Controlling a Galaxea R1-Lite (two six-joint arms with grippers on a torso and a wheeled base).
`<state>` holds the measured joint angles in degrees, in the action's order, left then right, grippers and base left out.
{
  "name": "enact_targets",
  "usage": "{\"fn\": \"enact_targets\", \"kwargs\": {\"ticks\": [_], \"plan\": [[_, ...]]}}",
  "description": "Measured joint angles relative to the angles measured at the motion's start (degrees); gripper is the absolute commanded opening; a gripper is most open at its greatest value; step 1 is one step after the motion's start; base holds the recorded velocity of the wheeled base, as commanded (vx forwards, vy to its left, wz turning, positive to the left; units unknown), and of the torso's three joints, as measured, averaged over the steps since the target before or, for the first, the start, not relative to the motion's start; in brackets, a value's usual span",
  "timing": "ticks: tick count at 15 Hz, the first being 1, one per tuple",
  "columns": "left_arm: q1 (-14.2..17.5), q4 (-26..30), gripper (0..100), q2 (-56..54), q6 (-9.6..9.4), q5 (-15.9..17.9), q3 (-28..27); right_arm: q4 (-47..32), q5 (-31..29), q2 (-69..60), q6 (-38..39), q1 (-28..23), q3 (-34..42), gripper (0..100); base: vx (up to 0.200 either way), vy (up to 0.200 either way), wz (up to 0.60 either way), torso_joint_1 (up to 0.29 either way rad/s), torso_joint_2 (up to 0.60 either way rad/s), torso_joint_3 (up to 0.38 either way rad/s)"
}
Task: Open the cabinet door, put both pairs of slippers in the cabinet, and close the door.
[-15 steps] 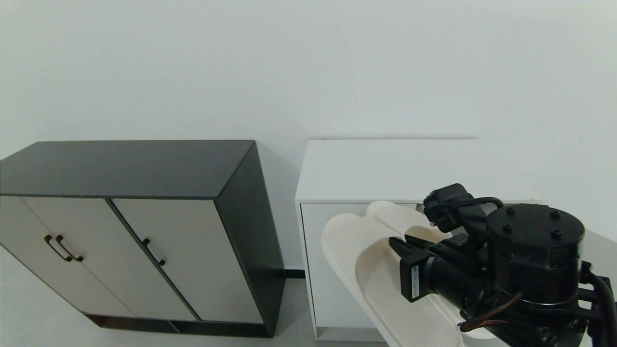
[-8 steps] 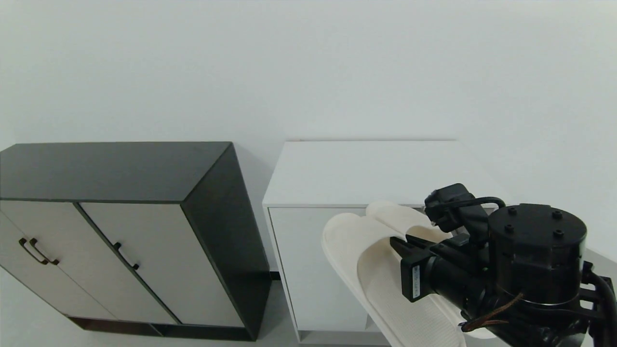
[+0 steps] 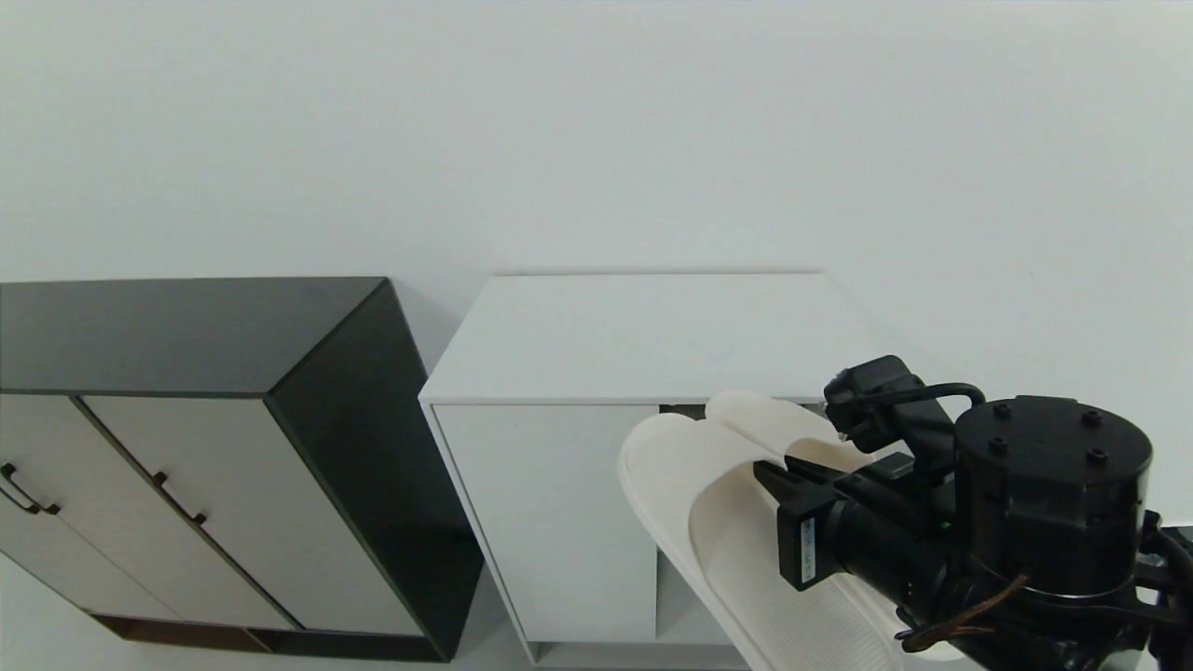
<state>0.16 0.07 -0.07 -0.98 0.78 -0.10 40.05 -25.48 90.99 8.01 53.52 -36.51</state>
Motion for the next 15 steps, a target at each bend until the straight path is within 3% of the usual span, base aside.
{"fn": "enact_targets", "kwargs": {"ticks": [1,15], "plan": [[0.0,0.0,0,0.0,0.00,0.0,0.0,0.0,0.0,-0.1,0.0,0.1,0.1,0,0.000,-0.200,0.00,-0.002,0.00,0.007],[0.0,0.0,0,0.0,0.16,0.0,0.0,1.3,1.8,-0.8,-0.8,0.3,2.7,0,0.000,0.000,0.00,0.000,0.00,0.000]]}}
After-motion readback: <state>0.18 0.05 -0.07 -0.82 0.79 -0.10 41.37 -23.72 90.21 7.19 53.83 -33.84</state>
